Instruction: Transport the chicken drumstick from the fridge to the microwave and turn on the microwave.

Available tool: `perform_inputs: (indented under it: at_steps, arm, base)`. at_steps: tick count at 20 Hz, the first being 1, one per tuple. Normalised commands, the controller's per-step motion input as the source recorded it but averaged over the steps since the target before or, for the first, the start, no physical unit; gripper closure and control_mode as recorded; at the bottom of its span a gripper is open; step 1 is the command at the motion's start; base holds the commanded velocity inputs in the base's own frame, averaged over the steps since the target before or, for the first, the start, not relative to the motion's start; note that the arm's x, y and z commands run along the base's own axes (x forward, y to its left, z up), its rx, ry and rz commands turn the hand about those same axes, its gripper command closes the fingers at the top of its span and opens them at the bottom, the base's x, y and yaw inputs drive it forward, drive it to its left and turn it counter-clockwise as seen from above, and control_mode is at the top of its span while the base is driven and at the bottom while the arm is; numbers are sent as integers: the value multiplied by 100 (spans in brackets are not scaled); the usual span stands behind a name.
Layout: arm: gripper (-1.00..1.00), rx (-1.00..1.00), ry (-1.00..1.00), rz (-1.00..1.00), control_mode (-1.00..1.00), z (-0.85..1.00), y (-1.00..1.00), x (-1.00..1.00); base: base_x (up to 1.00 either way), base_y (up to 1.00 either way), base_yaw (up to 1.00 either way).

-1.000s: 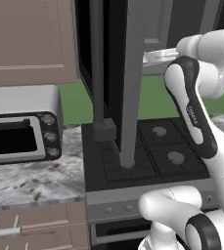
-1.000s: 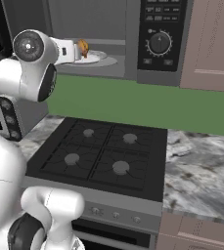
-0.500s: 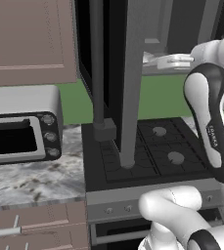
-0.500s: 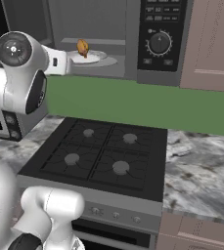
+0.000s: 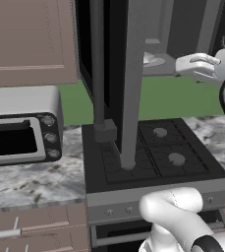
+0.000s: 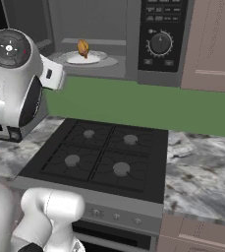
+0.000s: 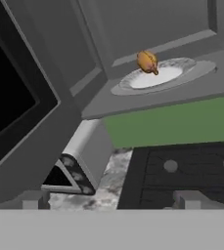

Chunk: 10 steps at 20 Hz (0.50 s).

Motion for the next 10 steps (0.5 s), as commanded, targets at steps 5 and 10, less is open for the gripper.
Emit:
perform_inputs:
  at_steps: [5,10]
  arm:
    - [-100,22,1,16,-100,-1,0,-65]
    - [-100,15,0,20,-100,-5,5,-67]
  base:
    - [0,0,0]
    - [0,0,0]
